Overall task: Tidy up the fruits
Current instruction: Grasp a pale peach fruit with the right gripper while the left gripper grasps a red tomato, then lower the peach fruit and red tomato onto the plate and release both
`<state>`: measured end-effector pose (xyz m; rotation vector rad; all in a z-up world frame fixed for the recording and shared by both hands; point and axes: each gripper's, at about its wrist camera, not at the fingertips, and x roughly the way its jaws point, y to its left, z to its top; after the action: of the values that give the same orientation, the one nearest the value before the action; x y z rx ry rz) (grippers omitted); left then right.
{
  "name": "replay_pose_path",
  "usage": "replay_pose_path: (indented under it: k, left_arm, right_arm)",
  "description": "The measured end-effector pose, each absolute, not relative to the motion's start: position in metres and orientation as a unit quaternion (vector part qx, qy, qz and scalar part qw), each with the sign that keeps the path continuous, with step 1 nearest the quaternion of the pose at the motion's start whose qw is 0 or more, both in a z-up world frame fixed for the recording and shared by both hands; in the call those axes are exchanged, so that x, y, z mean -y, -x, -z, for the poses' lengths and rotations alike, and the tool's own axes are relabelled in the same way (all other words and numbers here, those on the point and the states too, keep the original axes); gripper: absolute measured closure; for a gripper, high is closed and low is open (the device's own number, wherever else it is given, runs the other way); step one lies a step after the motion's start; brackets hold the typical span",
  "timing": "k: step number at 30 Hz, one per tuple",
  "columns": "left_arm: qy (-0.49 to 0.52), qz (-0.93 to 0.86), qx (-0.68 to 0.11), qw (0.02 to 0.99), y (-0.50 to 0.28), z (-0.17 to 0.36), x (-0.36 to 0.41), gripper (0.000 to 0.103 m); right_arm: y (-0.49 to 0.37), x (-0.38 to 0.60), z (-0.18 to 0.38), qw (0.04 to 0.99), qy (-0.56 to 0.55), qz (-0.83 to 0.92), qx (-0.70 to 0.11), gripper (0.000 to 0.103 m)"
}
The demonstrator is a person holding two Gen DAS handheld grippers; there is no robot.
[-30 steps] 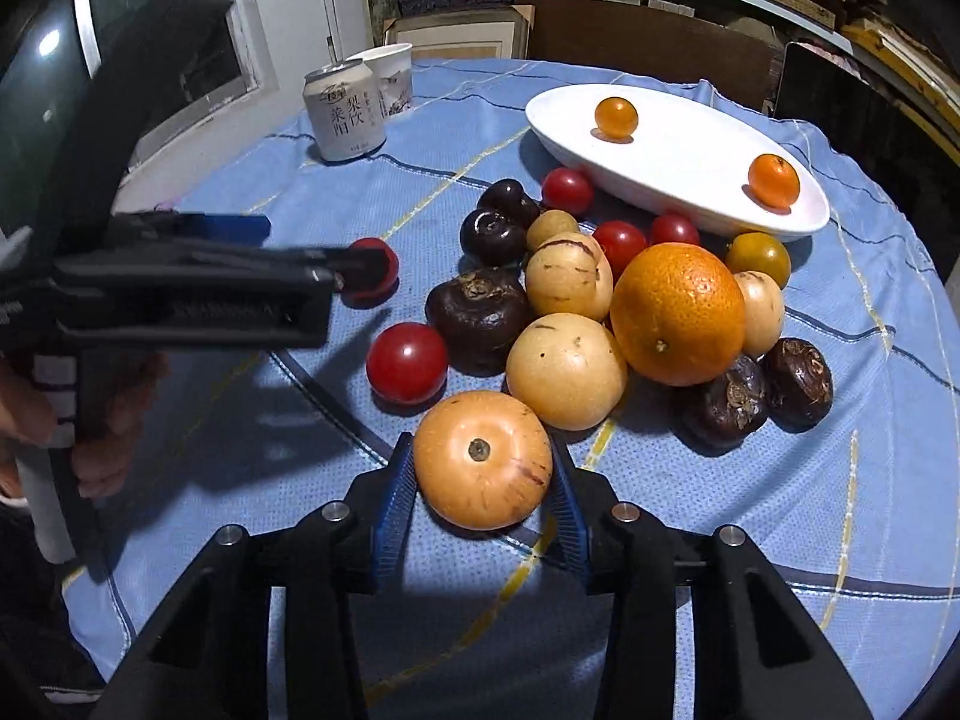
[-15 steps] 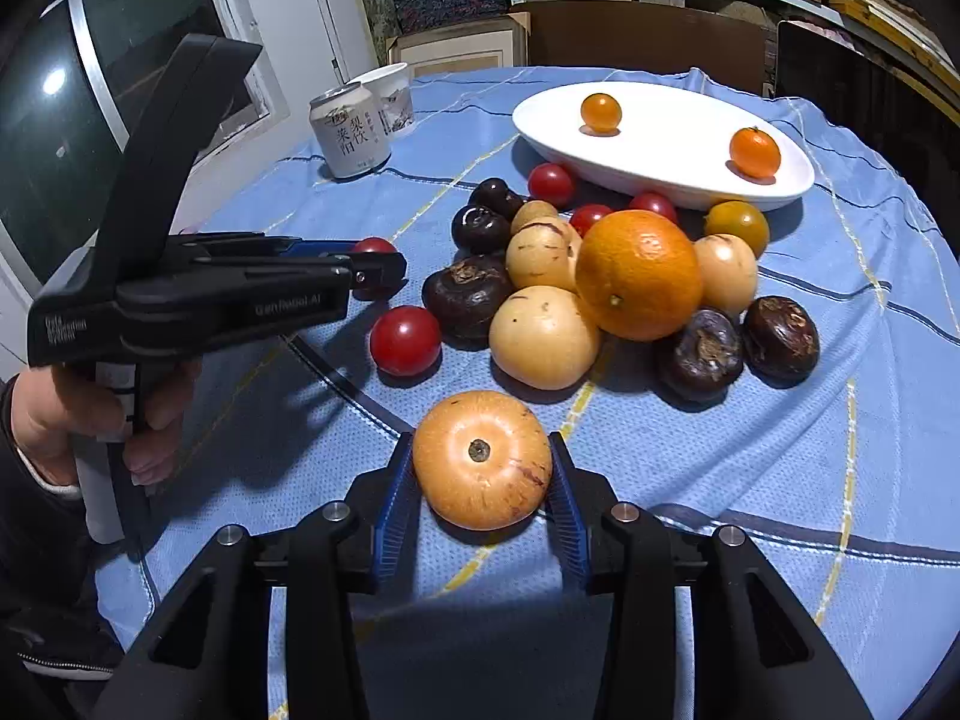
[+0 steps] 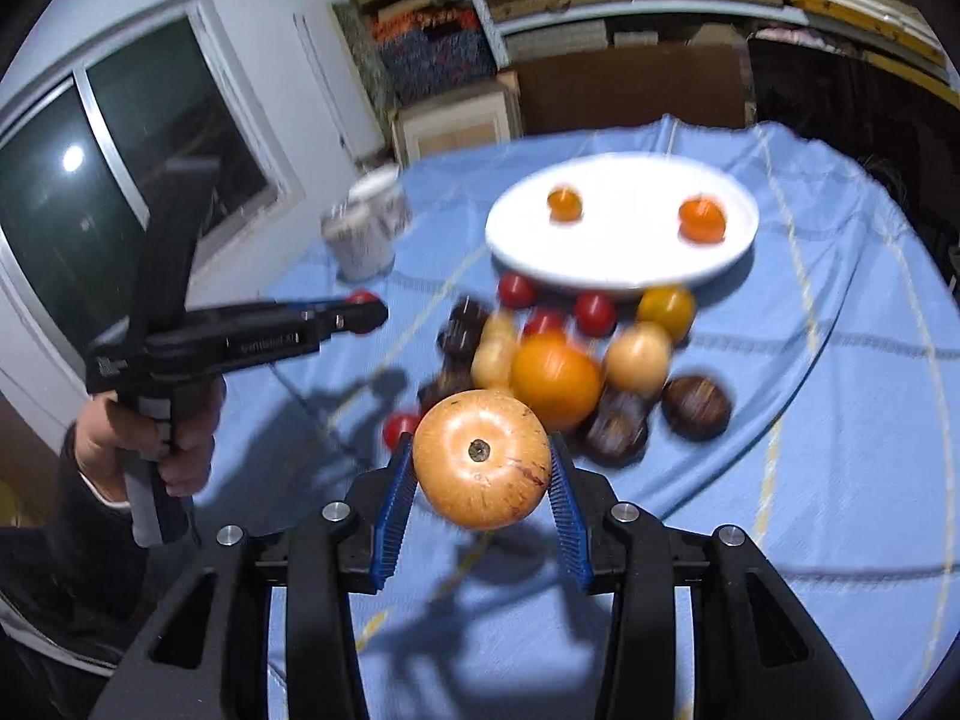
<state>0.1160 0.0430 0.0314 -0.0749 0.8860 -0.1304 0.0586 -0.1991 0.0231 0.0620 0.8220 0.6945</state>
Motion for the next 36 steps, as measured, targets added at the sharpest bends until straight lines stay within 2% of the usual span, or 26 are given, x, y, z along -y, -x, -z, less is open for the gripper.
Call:
replay_pose_path:
  k: [7,14,21,22,23,25,28,36]
  left_arm:
    - [0.025,0.072,-0.422,0.903,-0.185,-0.046,-0.017,0.077]
    - [0.002,0.043,-0.453,0.891,-0.265,-0.019,-0.002,0.077]
    - [-0.011,0.021,-0.462,0.887,-0.322,0.002,-0.002,0.075]
    - [-0.008,0.013,-0.458,0.889,-0.327,0.002,-0.003,0.073]
    - [-0.007,0.004,-0.452,0.892,-0.328,0.0,-0.004,0.055]
    - [-0.011,-0.016,-0.432,0.901,-0.323,-0.008,-0.005,0.028]
    - [-0.023,-0.009,-0.398,0.917,-0.306,-0.023,-0.002,0.027]
    - [-0.013,0.014,-0.378,0.926,-0.25,-0.044,-0.002,0.027]
  right_arm:
    - [-0.132,0.198,-0.043,0.887,0.005,-0.275,-0.37,0.06]
    - [-0.221,0.171,-0.006,0.875,0.03,-0.245,-0.416,0.06]
    - [-0.271,0.15,0.019,0.867,0.056,-0.227,-0.44,0.06]
    - [-0.277,0.148,0.02,0.868,0.055,-0.225,-0.439,0.059]
    - [-0.281,0.147,0.02,0.87,0.051,-0.223,-0.437,0.059]
    - [-0.285,0.148,0.02,0.871,0.048,-0.217,-0.438,0.058]
    - [-0.273,0.158,0.011,0.879,0.037,-0.227,-0.417,0.05]
    - [-0.216,0.209,-0.019,0.892,-0.024,-0.236,-0.386,0.049]
